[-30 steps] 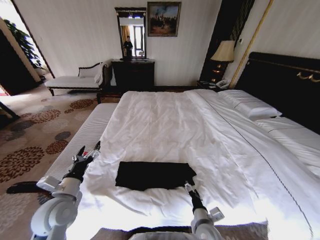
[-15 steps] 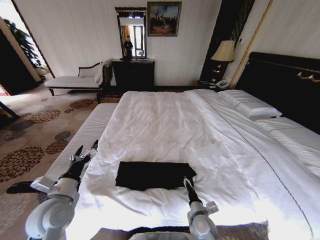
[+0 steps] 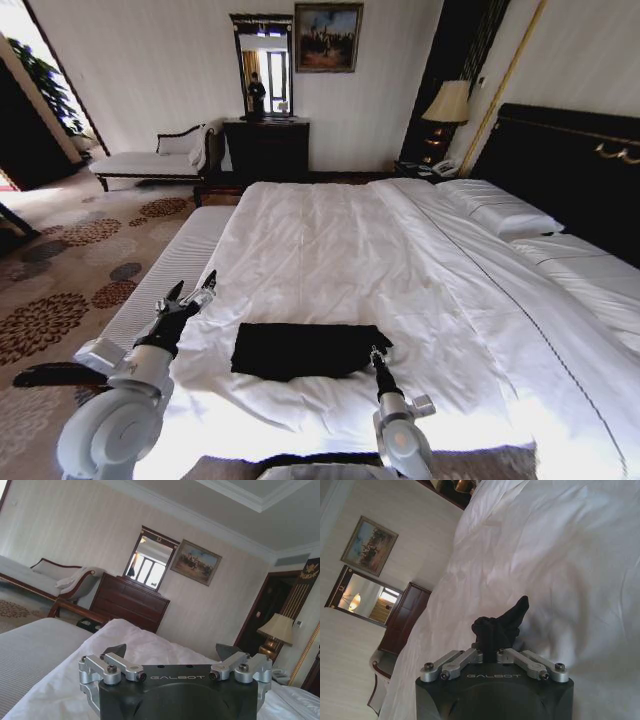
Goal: Fold the clothes on the bed.
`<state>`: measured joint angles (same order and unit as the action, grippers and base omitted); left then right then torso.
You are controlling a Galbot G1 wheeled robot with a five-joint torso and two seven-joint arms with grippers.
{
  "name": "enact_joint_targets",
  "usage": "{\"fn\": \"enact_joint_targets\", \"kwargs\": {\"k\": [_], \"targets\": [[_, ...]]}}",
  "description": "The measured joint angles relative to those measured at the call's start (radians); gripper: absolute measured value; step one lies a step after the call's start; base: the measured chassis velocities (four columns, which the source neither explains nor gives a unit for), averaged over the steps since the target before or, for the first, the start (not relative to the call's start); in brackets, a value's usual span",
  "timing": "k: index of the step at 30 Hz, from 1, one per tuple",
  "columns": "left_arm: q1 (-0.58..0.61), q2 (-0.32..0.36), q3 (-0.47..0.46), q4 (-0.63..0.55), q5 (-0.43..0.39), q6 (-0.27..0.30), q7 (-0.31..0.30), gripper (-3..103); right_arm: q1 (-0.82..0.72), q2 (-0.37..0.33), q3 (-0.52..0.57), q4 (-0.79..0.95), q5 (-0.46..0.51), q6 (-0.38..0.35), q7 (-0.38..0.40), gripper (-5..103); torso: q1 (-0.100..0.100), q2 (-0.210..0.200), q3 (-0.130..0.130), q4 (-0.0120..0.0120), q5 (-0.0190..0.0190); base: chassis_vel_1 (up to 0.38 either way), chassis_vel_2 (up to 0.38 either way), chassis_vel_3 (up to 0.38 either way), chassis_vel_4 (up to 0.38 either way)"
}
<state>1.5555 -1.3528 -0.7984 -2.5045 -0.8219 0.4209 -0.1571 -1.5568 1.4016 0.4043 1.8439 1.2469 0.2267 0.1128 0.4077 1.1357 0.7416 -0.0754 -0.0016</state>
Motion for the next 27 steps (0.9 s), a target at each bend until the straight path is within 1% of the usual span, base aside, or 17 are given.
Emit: {"fn": "enact_joint_targets", "kwargs": {"k": [2,3,4,10,13,14,16,18,19,20,23,24,27], "targets": [[0.000,-0.010,0.004,0.000,0.003,0.000,0.000,100,0.002,-0.004,0.004,0.000,0.008,0.003,-0.006,7,0.000,0.000,0.000,0.0000,0.0001,0.000,0.000,0.000,0.000],[0.000,-0.023,0.010,0.000,0.010,0.000,-0.001,100,0.006,-0.010,0.009,-0.002,0.016,0.007,-0.016,3,0.000,0.000,0.000,0.0000,-0.0001,0.000,0.000,0.000,0.000],[0.000,-0.035,0.017,0.000,0.017,0.000,-0.001,100,0.011,-0.017,0.014,-0.003,0.021,0.010,-0.026,3,0.000,0.000,0.000,-0.0001,-0.0002,0.000,0.000,0.000,0.000],[-0.001,-0.041,0.020,0.000,0.022,-0.002,-0.001,100,0.013,-0.023,0.039,0.018,0.016,0.018,-0.048,3,0.000,0.000,0.000,-0.0001,0.0001,0.000,0.000,0.000,0.000],[-0.003,-0.037,0.006,0.001,0.021,-0.006,-0.003,100,0.001,-0.042,0.094,0.045,-0.035,0.039,-0.108,3,0.000,0.000,0.000,-0.0004,-0.0001,0.000,0.000,0.000,0.000],[-0.003,-0.037,0.006,0.001,0.021,-0.006,-0.003,100,0.001,-0.042,0.094,0.045,-0.035,0.039,-0.108,3,0.000,0.000,0.000,-0.0004,-0.0001,0.000,0.000,0.000,0.000],[-0.002,-0.038,-0.001,0.002,0.018,-0.007,-0.005,100,0.001,-0.070,0.152,0.055,-0.042,0.050,-0.144,3,0.000,0.000,0.000,-0.0004,-0.0002,0.000,0.000,0.000,0.000],[0.003,-0.039,-0.005,0.002,0.018,-0.009,-0.006,100,0.002,-0.095,0.186,0.058,-0.038,0.058,-0.174,3,0.000,0.000,0.000,-0.0005,-0.0002,0.000,0.000,0.000,0.000],[0.003,-0.039,-0.005,0.002,0.018,-0.009,-0.006,100,0.002,-0.095,0.186,0.058,-0.038,0.058,-0.174,3,0.000,0.000,0.000,-0.0005,-0.0002,0.000,0.000,0.000,0.000],[0.004,-0.039,-0.006,0.002,0.018,-0.010,-0.006,100,0.002,-0.107,0.189,0.052,-0.055,0.065,-0.190,3,0.000,0.000,0.000,-0.0005,-0.0003,0.000,0.000,0.000,0.000],[0.005,-0.037,-0.012,0.003,0.017,-0.013,-0.007,100,0.013,-0.130,0.135,0.013,-0.186,0.088,-0.260,3,0.000,0.000,0.000,-0.0003,-0.0002,0.000,0.000,0.000,0.000],[0.005,-0.037,-0.012,0.003,0.017,-0.013,-0.007,100,0.013,-0.130,0.135,0.013,-0.186,0.088,-0.260,3,0.000,0.000,0.000,-0.0003,-0.0002,0.000,0.000,0.000,0.000],[0.004,-0.033,-0.013,0.003,0.017,-0.014,-0.008,100,0.044,-0.134,0.030,-0.012,-0.333,0.098,-0.339,3,0.000,0.000,0.000,-0.0003,-0.0004,0.000,0.000,0.000,0.000]]}}
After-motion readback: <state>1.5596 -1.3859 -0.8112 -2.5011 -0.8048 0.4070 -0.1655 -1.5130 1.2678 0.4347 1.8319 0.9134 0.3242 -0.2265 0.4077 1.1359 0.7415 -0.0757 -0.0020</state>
